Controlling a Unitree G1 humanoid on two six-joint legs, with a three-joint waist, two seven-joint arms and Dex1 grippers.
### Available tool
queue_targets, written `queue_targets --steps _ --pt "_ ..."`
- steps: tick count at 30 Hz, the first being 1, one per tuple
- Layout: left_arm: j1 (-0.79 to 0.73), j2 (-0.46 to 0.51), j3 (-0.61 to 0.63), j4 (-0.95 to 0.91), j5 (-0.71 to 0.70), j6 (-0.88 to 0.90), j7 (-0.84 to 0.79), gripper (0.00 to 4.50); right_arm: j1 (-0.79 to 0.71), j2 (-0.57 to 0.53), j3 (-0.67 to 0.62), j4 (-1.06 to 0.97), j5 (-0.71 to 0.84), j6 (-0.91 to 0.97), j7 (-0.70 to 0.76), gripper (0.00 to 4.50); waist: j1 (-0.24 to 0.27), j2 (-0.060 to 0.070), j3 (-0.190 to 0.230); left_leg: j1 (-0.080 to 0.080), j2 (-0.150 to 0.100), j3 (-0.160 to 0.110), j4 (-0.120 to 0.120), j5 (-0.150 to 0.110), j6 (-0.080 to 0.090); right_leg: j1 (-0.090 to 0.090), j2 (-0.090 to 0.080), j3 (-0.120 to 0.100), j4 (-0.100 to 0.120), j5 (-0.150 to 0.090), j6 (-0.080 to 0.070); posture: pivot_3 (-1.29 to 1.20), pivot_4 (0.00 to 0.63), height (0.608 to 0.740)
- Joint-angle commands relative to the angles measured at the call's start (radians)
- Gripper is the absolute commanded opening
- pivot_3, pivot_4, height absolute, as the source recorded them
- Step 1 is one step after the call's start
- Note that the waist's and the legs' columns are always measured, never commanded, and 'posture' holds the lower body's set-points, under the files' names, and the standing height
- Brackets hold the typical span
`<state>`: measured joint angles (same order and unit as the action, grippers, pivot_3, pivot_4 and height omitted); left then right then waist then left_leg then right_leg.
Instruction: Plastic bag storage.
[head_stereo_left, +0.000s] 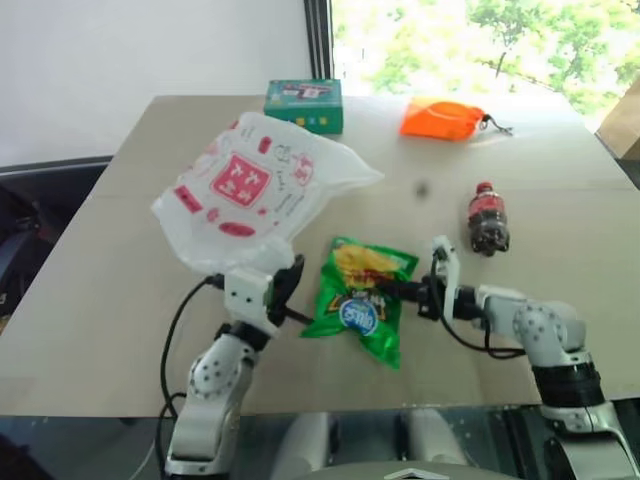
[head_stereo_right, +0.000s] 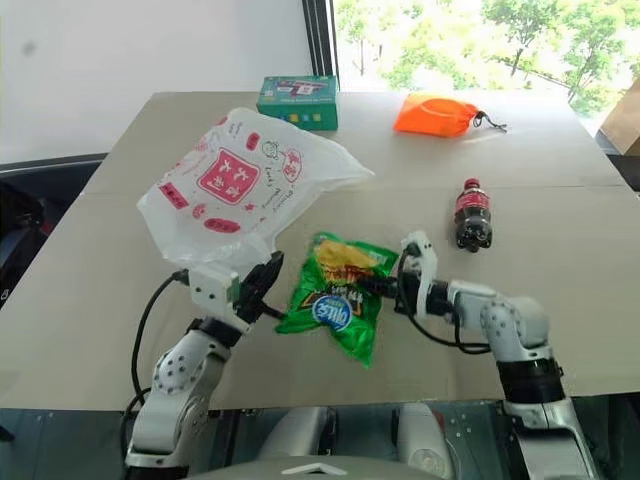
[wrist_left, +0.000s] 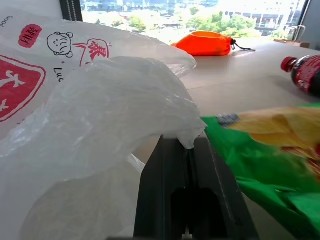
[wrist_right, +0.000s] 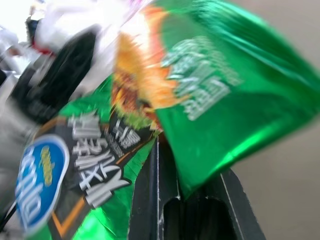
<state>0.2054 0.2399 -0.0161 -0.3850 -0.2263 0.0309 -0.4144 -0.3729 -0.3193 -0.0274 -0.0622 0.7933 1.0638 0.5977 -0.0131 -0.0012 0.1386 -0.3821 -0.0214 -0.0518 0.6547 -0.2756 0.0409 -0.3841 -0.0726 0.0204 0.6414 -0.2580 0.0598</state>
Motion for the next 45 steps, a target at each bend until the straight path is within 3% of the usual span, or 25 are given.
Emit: queue_targets --steps 1,7,13,22,30,37,45 --pt "0.053 0.026 -0.016 -0.052 -0.055 -0.04 -0.08 0.0 -0.086 0.016 -0.079 0.067 0.025 0.007 -0.03 0.03 0.002 0.001 0.001 -0.003 0.0 0.0 0.0 0.0 0.0 -0.003 0.0 0.0 0.0 0.0 0.0 0.0 0.15 0.74" --pt "0.111 0.064 -0.008 -0.046 -0.052 -0.165 -0.156 0.0 -0.201 0.026 -0.115 0.18 0.026 0.016 -0.015 0.03 0.002 0.002 0.001 -0.017 -0.001 0.001 -0.001 0.004 -0.007 -0.018 0.0 0.001 0.0 0.0 0.0 0.0 0.15 0.74" --pt "0.134 0.071 -0.005 -0.012 -0.077 -0.223 -0.202 0.0 -0.207 0.006 -0.026 0.163 0.041 0.128 0.078 0.03 0.0 0.002 0.001 -0.017 -0.001 0.002 -0.002 0.002 -0.003 -0.018 -0.001 0.002 0.0 0.0 0.0 0.0 0.15 0.74" --pt "0.159 0.078 -0.011 0.056 -0.085 -0.307 -0.267 0.0 -0.378 0.098 -0.065 0.457 -0.013 0.102 0.064 0.03 -0.004 0.003 0.002 -0.015 0.0 0.004 -0.002 0.002 -0.002 -0.018 0.001 0.0 0.002 0.0 0.0 0.0 0.15 0.74" --pt "0.163 0.071 -0.02 0.07 -0.064 -0.337 -0.258 0.0 -0.441 0.08 -0.019 0.596 -0.105 0.052 0.122 0.03 -0.003 0.003 0.002 -0.016 -0.001 0.004 -0.002 0.002 -0.003 -0.018 0.0 0.0 0.001 0.0 0.0 0.0 0.15 0.74" --pt "0.154 0.072 -0.026 0.076 -0.062 -0.347 -0.255 0.0 -0.49 0.148 -0.013 0.633 -0.174 -0.014 0.083 0.03 -0.008 0.004 0.001 -0.014 -0.001 0.004 -0.001 0.002 -0.003 -0.018 0.0 0.0 0.005 0.0 0.0 0.0 0.15 0.74" --pt "0.147 0.081 -0.021 0.096 -0.069 -0.364 -0.269 0.0 -0.611 0.329 -0.168 0.683 -0.177 -0.226 -0.121 0.03 -0.025 0.004 0.002 -0.018 -0.001 0.006 -0.001 0.004 -0.006 -0.026 0.001 0.003 0.013 0.0 -0.001 0.0 0.15 0.74"
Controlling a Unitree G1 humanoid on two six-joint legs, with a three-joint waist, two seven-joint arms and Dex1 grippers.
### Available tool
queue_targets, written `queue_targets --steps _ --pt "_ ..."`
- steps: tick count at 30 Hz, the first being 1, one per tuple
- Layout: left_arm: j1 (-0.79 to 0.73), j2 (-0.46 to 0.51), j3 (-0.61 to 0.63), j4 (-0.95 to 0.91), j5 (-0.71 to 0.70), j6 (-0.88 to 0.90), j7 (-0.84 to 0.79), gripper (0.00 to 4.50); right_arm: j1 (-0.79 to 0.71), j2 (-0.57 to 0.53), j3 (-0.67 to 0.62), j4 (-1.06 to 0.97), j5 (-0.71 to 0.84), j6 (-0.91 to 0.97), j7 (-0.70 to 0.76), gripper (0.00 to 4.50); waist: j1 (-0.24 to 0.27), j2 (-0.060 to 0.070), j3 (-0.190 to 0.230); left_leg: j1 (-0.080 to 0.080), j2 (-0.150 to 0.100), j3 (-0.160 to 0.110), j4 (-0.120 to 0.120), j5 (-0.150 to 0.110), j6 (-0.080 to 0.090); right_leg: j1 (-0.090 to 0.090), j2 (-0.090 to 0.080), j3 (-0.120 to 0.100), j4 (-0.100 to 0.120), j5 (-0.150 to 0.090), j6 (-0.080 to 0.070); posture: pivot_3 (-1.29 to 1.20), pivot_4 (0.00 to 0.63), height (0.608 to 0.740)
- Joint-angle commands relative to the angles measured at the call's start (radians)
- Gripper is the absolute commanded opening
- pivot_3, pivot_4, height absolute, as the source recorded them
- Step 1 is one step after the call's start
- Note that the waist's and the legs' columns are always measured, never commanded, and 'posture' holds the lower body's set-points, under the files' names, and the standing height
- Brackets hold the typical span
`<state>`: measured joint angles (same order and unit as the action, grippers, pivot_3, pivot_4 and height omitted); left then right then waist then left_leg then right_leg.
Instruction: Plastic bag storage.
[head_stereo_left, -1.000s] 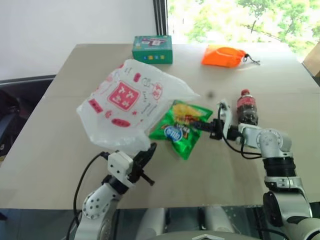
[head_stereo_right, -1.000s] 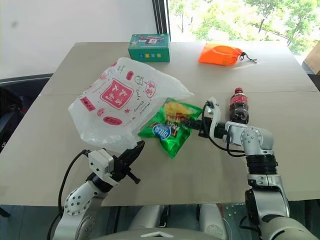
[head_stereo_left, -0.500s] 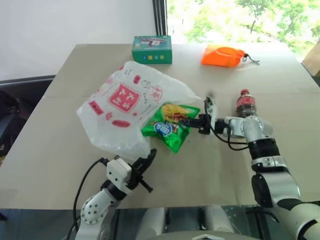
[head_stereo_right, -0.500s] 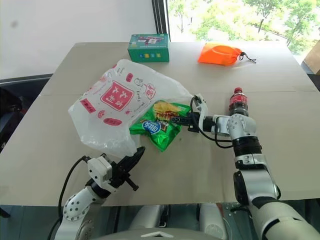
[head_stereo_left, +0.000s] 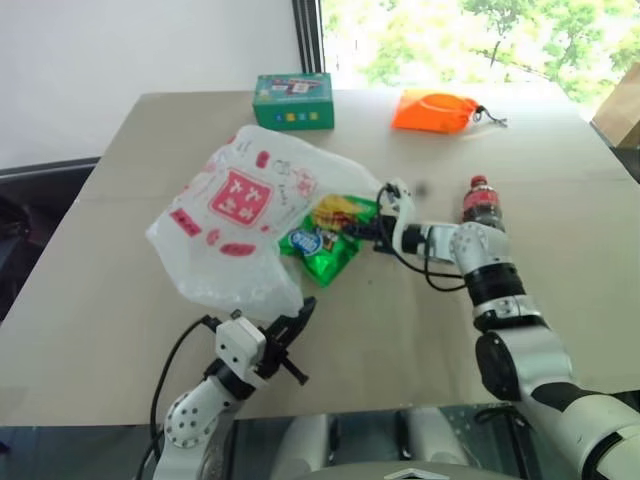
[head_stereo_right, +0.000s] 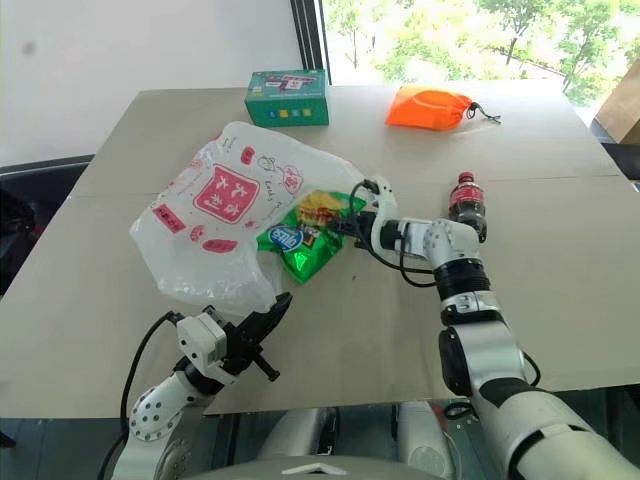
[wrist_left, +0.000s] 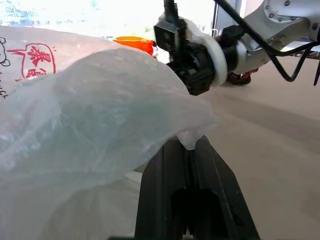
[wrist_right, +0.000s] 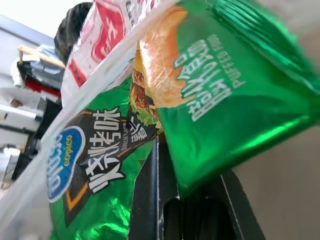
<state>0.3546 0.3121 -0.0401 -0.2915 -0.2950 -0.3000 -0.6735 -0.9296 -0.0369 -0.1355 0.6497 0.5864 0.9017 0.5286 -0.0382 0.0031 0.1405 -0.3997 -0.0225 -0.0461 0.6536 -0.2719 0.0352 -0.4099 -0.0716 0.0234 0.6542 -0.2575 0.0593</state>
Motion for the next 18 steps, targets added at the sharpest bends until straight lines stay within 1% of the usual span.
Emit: queue_targets --steps 1,6,8,10,12,15,18 --pt "-0.007 0.01 0.005 0.009 0.0 -0.039 -0.012 0.0 -0.058 0.075 -0.069 -0.044 0.036 -0.067 -0.068 0.03 -0.001 0.0 0.0 0.0 0.0 0.0 0.0 0.0 0.0 -0.001 0.0 0.0 0.0 0.0 0.0 0.0 0.15 0.74" --pt "-0.055 0.016 0.012 0.03 -0.009 -0.045 -0.015 0.0 -0.046 0.223 -0.042 -0.074 0.0 -0.159 -0.123 0.03 -0.003 0.0 0.0 0.0 0.0 0.001 0.0 0.0 0.0 -0.001 0.001 0.001 0.001 0.0 0.0 0.0 0.15 0.74" --pt "-0.074 0.019 0.009 0.027 -0.012 -0.042 -0.018 0.0 -0.053 0.276 -0.029 -0.025 -0.023 -0.231 -0.143 0.03 0.003 0.0 0.0 0.0 0.0 0.002 0.0 0.0 0.0 -0.002 0.002 0.0 0.003 0.0 0.0 0.0 0.15 0.74" --pt "-0.085 0.022 0.007 0.021 -0.016 -0.039 -0.021 0.0 -0.068 0.306 -0.012 0.039 -0.051 -0.318 -0.156 0.03 0.002 0.0 0.0 0.0 -0.002 0.001 0.001 0.001 -0.001 -0.001 0.002 -0.001 0.003 0.0 0.0 0.0 0.15 0.74" --pt "-0.092 0.024 0.003 0.015 -0.019 -0.036 -0.023 0.0 -0.089 0.323 0.004 0.116 -0.095 -0.454 -0.168 0.03 -0.001 0.001 0.0 0.001 -0.002 0.002 0.001 0.001 -0.001 -0.001 0.002 0.0 0.004 0.0 0.0 0.0 0.15 0.74" --pt "-0.091 0.026 -0.001 0.01 -0.015 -0.036 -0.027 0.0 -0.141 0.33 -0.058 0.212 -0.078 -0.635 -0.213 0.03 -0.004 0.001 0.001 0.001 -0.001 0.002 0.0 0.002 -0.002 -0.002 0.004 0.001 0.005 0.0 0.0 0.0 0.15 0.74" --pt "-0.089 0.024 0.0 -0.009 -0.015 -0.032 -0.021 0.0 -0.17 0.303 -0.129 0.239 -0.038 -0.782 -0.244 0.03 -0.005 0.002 0.002 0.001 -0.001 0.004 0.0 0.004 -0.005 -0.002 0.004 0.002 0.005 0.0 0.0 0.0 0.15 0.74"
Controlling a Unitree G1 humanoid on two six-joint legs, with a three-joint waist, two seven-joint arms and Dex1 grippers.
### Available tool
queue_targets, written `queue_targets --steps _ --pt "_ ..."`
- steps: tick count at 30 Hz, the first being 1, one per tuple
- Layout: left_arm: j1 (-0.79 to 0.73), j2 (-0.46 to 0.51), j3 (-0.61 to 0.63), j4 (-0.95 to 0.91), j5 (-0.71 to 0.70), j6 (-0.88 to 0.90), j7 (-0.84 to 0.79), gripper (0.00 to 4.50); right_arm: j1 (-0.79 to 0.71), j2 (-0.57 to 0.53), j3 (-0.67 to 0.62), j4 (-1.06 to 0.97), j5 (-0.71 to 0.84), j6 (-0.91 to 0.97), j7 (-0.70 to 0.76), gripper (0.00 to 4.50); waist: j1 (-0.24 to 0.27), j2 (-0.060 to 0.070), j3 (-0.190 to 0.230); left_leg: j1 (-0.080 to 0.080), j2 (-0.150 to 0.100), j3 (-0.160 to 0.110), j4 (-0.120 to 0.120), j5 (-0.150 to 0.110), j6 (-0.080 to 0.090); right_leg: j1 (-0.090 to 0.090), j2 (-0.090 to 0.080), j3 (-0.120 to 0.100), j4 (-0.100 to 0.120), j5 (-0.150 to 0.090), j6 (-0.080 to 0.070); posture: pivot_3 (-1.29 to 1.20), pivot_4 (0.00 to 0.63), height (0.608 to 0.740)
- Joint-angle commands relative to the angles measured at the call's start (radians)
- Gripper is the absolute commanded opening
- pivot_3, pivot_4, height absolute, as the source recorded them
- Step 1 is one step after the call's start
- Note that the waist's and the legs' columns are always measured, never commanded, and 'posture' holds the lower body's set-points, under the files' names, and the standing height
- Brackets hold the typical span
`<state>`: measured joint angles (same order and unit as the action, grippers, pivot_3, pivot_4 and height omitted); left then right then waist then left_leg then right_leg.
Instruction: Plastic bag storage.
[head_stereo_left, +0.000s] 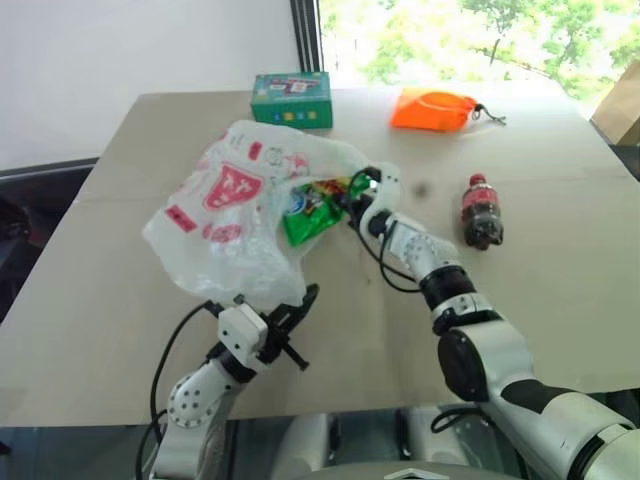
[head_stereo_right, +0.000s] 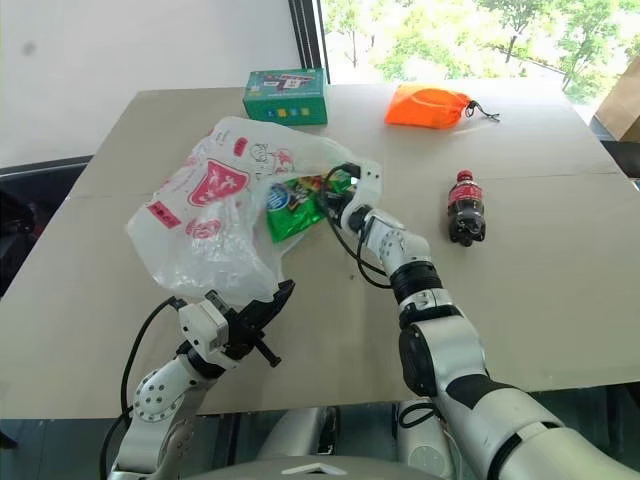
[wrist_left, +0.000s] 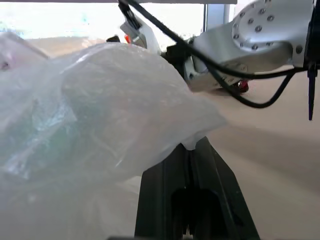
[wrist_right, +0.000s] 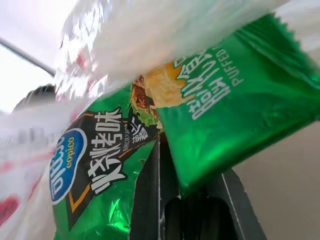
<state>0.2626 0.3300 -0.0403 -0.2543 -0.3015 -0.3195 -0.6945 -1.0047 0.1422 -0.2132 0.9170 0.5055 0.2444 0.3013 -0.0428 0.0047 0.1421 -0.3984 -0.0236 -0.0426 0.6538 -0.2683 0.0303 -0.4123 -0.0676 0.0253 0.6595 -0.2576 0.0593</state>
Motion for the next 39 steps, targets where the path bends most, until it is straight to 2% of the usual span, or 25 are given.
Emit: queue_targets --steps 1,4,9,11,14,17,20,24,26,28,29,30,31,32,34,35,37,38,39 --pt "0.001 0.004 0.002 -0.057 -0.012 -0.008 0.006 0.0 -0.092 0.112 -0.06 -0.037 0.044 -0.158 -0.016 0.03 -0.001 0.0 0.0 0.0 0.0 0.0 0.0 0.0 0.0 0.0 0.0 0.0 0.0 0.0 0.0 0.0 0.15 0.74" --pt "-0.02 -0.001 0.008 -0.099 -0.027 0.017 0.027 0.0 -0.019 0.051 -0.021 -0.176 -0.009 -0.234 0.004 0.03 -0.001 0.0 0.0 0.0 0.001 0.001 0.0 -0.001 0.002 0.0 0.0 0.001 0.0 0.0 0.0 0.0 0.15 0.74" --pt "-0.055 0.013 0.017 -0.144 -0.04 0.063 0.044 0.0 0.208 -0.033 0.049 -0.594 -0.011 -0.065 -0.039 0.03 0.007 -0.001 -0.001 0.0 0.001 0.001 0.0 -0.002 0.003 -0.001 -0.001 0.0 0.001 0.0 0.0 0.0 0.15 0.74" --pt "-0.057 0.018 0.02 -0.155 -0.04 0.073 0.049 0.0 0.324 -0.07 0.062 -0.792 0.015 0.063 -0.089 0.03 0.006 -0.001 -0.001 0.0 0.001 0.002 0.0 -0.002 0.003 -0.001 -0.002 0.001 0.0 0.0 0.0 0.0 0.15 0.74" --pt "-0.054 0.024 0.029 -0.158 -0.022 0.088 0.067 0.0 0.49 -0.154 0.079 -1.065 0.093 0.354 -0.172 0.03 0.008 -0.001 0.0 -0.001 0.001 0.002 0.0 -0.002 0.003 -0.001 -0.002 0.002 0.0 0.0 0.0 0.0 0.15 0.74" --pt "-0.05 0.018 0.038 -0.145 -0.01 0.096 0.089 0.0 0.562 -0.158 0.071 -1.217 0.214 0.535 -0.24 0.03 -0.001 -0.001 0.0 0.0 0.002 0.003 0.0 -0.002 0.004 -0.001 -0.003 0.003 0.0 0.0 0.0 0.0 0.15 0.74" --pt "-0.046 0.01 0.024 -0.123 0.004 0.087 0.089 0.0 0.539 -0.1 0.074 -1.215 0.287 0.621 -0.275 0.03 -0.011 0.0 0.0 0.005 0.007 0.006 0.0 -0.002 0.004 -0.001 0.004 0.007 0.003 0.001 -0.001 0.0 0.15 0.74" --pt "-0.064 0.002 0.011 -0.089 0.016 0.078 0.083 0.0 0.441 -0.005 0.119 -0.976 0.255 0.657 -0.269 0.03 -0.013 -0.001 0.0 0.008 0.011 0.007 0.001 -0.002 0.004 0.002 0.013 0.008 0.003 0.002 -0.004 0.0 0.15 0.74" --pt "-0.079 -0.001 0.009 -0.074 0.018 0.076 0.082 0.0 0.387 0.033 0.111 -0.831 0.207 0.587 -0.259 0.03 -0.006 -0.001 0.0 0.011 0.011 0.008 0.0 -0.002 0.004 0.004 0.014 0.009 0.003 0.003 -0.004 0.0 0.15 0.74" --pt "-0.097 -0.003 0.009 -0.058 0.02 0.071 0.082 0.0 0.285 0.043 0.116 -0.617 0.116 0.36 -0.199 0.03 0.003 -0.002 0.0 0.011 0.011 0.008 0.001 -0.002 0.004 0.005 0.013 0.009 0.002 0.003 -0.004 0.0 0.15 0.74" --pt "-0.102 -0.006 0.01 -0.054 0.019 0.07 0.084 0.0 0.231 0.049 0.092 -0.52 0.093 0.249 -0.192 0.59 0.003 -0.002 0.001 0.011 0.01 0.008 0.001 -0.002 0.004 0.006 0.013 0.009 0.002 0.003 -0.004 0.0 0.15 0.74" --pt "-0.107 -0.007 0.011 -0.05 0.019 0.068 0.085 0.0 0.185 0.052 0.068 -0.441 0.079 0.15 -0.186 0.8 0.003 -0.003 0.002 0.011 0.01 0.009 0.001 -0.002 0.004 0.006 0.013 0.009 0.002 0.003 -0.004 0.0 0.15 0.74" --pt "-0.11 -0.008 0.012 -0.046 0.019 0.067 0.086 0.0 0.146 0.043 0.06 -0.373 0.052 0.055 -0.18 1.25 0.003 -0.004 0.004 0.011 0.01 0.01 0.002 -0.002 0.004 0.005 0.013 0.01 0.002 0.003 -0.004 0.0 0.15 0.74" --pt "-0.112 -0.011 0.011 -0.043 0.021 0.066 0.088 0.0 0.119 0.03 0.061 -0.318 0.018 -0.025 -0.174 1.58 0.002 -0.004 0.005 0.011 0.009 0.01 0.002 -0.002 0.004 0.005 0.013 0.01 0.002 0.003 -0.004 0.0 0.15 0.74" --pt "-0.114 -0.014 0.011 -0.041 0.024 0.064 0.093 0.0 0.091 0.012 0.063 -0.248 -0.03 -0.123 -0.16 2.58 -0.002 -0.004 0.005 0.009 0.01 0.011 0.001 -0.002 0.003 0.003 0.013 0.011 0.002 0.003 -0.004 0.0 0.15 0.74" --pt "-0.113 -0.018 0.013 -0.04 0.026 0.062 0.097 0.0 0.094 0.009 0.052 -0.248 -0.029 -0.128 -0.161 3.15 -0.003 -0.004 0.004 0.009 0.011 0.011 0.0 -0.002 0.003 0.002 0.013 0.011 0.002 0.003 -0.004 0.0 0.15 0.74" --pt "-0.111 -0.027 0.018 -0.039 0.025 0.061 0.107 0.0 0.141 -0.007 0.065 -0.317 -0.029 -0.092 -0.128 3.9 -0.002 -0.004 0.004 0.009 0.012 0.011 -0.001 -0.002 0.003 0.002 0.014 0.011 0.001 0.003 -0.004 0.0 0.15 0.74" --pt "-0.11 -0.031 0.02 -0.04 0.025 0.062 0.111 0.0 0.175 -0.02 0.086 -0.371 -0.032 -0.062 -0.103 4.46 -0.001 -0.004 0.004 0.009 0.013 0.011 -0.001 -0.002 0.003 0.001 0.014 0.011 0.001 0.002 -0.005 0.0 0.15 0.74" --pt "-0.11 -0.033 0.021 -0.042 0.025 0.063 0.114 0.0 0.217 -0.037 0.115 -0.444 -0.029 -0.014 -0.069 4.49 0.0 -0.005 0.004 0.007 0.014 0.011 -0.001 -0.002 0.003 0.0 0.014 0.011 0.001 0.002 -0.005 0.0 0.15 0.74"
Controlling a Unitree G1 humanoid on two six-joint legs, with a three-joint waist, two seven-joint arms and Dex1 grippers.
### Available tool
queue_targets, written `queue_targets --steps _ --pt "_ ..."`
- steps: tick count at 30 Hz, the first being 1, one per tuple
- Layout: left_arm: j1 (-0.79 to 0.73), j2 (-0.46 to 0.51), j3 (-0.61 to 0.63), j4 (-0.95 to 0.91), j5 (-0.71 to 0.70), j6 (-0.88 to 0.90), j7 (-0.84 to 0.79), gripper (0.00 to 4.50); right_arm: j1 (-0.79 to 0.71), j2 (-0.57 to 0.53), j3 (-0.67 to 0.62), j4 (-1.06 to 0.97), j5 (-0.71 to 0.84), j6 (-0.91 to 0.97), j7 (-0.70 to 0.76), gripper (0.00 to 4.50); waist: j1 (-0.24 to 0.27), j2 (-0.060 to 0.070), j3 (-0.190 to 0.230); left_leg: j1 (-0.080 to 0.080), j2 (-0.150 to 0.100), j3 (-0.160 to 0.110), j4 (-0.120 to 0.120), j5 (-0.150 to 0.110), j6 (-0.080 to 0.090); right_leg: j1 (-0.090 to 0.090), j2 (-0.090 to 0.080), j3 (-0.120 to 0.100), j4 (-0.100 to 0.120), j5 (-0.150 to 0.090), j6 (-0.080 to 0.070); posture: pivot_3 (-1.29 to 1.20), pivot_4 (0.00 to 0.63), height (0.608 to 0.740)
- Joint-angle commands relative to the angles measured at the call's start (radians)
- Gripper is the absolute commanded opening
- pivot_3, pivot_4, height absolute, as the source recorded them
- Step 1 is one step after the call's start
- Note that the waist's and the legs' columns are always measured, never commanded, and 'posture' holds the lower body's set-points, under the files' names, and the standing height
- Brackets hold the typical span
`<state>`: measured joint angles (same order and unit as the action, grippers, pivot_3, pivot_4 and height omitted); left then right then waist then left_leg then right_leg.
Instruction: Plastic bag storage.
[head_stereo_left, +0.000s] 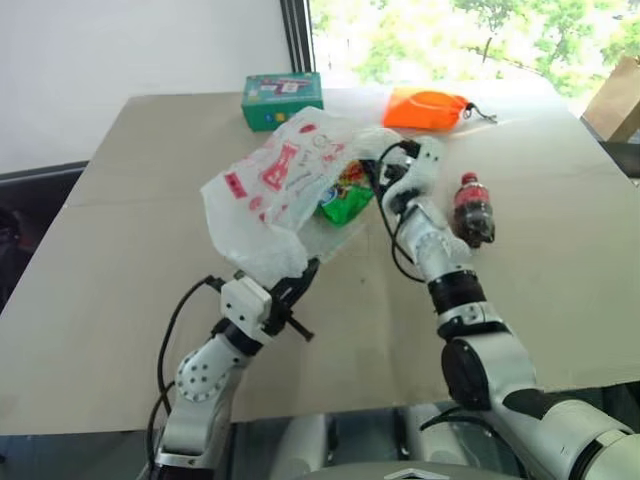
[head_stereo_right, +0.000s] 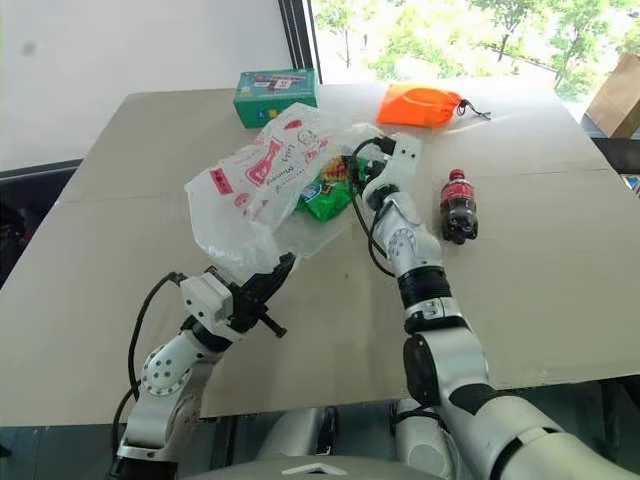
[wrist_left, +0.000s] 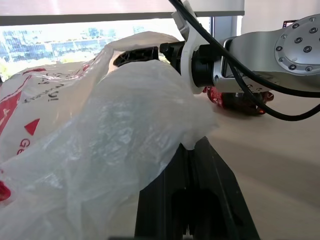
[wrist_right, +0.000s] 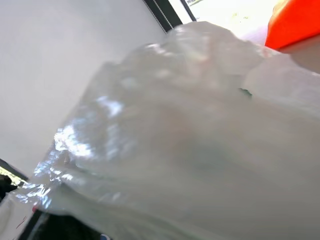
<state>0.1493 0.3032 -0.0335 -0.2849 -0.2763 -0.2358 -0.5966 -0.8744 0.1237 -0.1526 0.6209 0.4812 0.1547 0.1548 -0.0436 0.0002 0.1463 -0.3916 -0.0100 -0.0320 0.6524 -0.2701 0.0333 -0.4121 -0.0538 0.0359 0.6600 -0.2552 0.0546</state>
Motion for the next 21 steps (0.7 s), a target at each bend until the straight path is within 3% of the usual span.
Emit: queue_targets --steps 1,4,8,13,14,16,18,21 --pt "0.003 -0.009 0.014 -0.013 0.002 -0.019 0.02 0.0 0.139 -0.048 0.094 -0.241 0.003 0.141 0.122 4.49 0.002 0.0 0.0 -0.002 0.0 0.0 0.0 0.0 0.0 -0.001 -0.001 0.0 0.0 0.0 0.0 0.0 0.15 0.74" --pt "-0.006 -0.025 0.016 -0.013 0.0 -0.011 0.04 0.0 0.286 -0.166 0.186 -0.499 0.057 0.356 0.235 4.49 0.007 0.0 0.0 -0.007 -0.001 0.0 0.002 0.0 0.0 -0.003 -0.004 -0.001 -0.001 0.0 0.0 0.0 0.15 0.74" --pt "-0.023 -0.035 0.007 -0.007 0.006 -0.005 0.05 0.0 0.398 -0.313 0.188 -0.75 0.195 0.556 0.354 4.49 0.01 0.0 0.0 -0.006 -0.004 -0.002 0.002 0.0 0.001 -0.002 -0.009 -0.004 -0.002 0.0 0.001 0.0 0.15 0.74" --pt "-0.045 -0.04 -0.003 -0.011 0.007 0.006 0.055 0.0 0.453 -0.447 0.158 -0.928 0.193 0.521 0.429 4.49 0.005 -0.001 0.0 -0.004 -0.003 -0.004 0.003 0.0 0.001 -0.001 -0.004 -0.005 0.0 0.0 0.001 0.0 0.15 0.74" --pt "-0.05 -0.04 -0.002 -0.009 0.006 0.007 0.055 0.0 0.454 -0.453 0.133 -0.94 0.162 0.478 0.404 4.49 0.005 -0.001 0.0 -0.004 -0.003 -0.004 0.003 0.0 0.001 -0.001 -0.003 -0.005 0.0 0.0 0.001 0.0 0.15 0.74" --pt "-0.063 -0.04 -0.001 0.0 0.005 0.005 0.057 0.0 0.414 -0.46 0.067 -0.898 0.003 0.373 0.222 4.49 0.006 -0.001 0.0 -0.004 -0.003 -0.004 0.003 0.0 0.001 -0.001 -0.002 -0.005 0.001 0.0 0.001 0.0 0.15 0.74" --pt "-0.072 -0.042 -0.003 0.007 0.007 0.004 0.059 0.0 0.4 -0.524 0.058 -0.852 -0.137 0.38 0.104 4.49 0.009 -0.001 0.0 -0.004 -0.003 -0.004 0.005 0.0 0.001 0.0 -0.003 -0.005 0.001 0.0 0.001 0.0 0.15 0.74" --pt "-0.078 -0.043 -0.006 0.012 0.011 0.0 0.06 0.0 0.397 -0.571 0.047 -0.834 -0.206 0.472 0.025 4.49 0.028 -0.002 0.0 -0.005 -0.004 -0.003 0.009 0.0 0.0 0.0 -0.004 -0.005 0.001 0.0 0.001 0.0 0.15 0.74"
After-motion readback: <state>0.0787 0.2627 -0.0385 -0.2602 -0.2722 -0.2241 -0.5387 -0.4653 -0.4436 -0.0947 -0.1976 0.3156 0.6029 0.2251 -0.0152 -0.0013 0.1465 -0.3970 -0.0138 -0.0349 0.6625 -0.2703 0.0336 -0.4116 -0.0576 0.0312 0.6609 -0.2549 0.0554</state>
